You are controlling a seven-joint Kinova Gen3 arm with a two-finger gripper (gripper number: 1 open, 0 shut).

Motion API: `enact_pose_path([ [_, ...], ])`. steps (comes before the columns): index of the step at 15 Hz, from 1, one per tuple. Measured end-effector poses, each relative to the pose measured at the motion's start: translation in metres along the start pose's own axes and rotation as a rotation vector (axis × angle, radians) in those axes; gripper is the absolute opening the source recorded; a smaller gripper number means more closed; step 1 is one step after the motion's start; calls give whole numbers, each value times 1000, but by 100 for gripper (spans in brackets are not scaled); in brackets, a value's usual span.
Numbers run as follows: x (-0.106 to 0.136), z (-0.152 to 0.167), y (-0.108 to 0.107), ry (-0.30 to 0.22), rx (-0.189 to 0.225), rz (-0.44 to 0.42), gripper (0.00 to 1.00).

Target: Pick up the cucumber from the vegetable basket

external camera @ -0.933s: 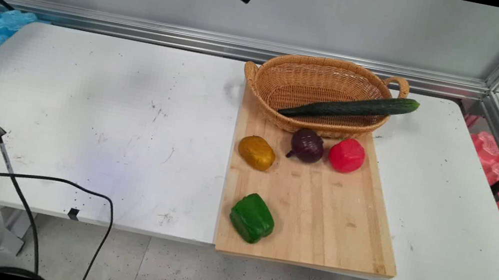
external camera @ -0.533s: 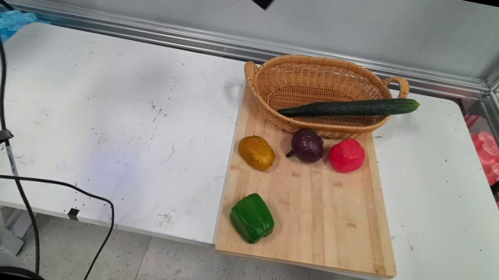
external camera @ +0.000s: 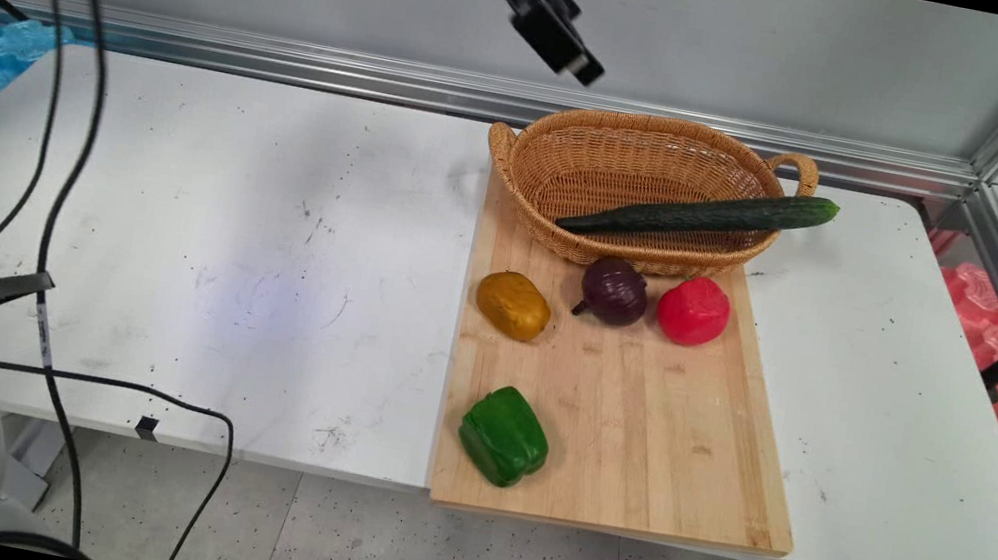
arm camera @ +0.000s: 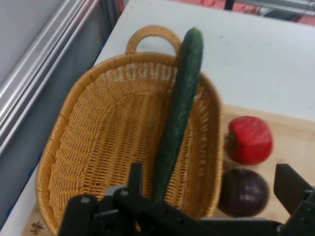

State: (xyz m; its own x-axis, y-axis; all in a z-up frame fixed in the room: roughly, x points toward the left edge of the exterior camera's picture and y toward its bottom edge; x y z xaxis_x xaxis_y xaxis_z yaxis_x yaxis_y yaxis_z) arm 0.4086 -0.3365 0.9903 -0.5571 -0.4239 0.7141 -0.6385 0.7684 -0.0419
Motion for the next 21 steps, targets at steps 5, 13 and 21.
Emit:
enact_pose_path([
  [5,12,57,-5,-65,9,36,100],
  [13,28,166,-10,-163,-21,118,100],
  [21,35,240,-13,-226,-52,164,100],
])
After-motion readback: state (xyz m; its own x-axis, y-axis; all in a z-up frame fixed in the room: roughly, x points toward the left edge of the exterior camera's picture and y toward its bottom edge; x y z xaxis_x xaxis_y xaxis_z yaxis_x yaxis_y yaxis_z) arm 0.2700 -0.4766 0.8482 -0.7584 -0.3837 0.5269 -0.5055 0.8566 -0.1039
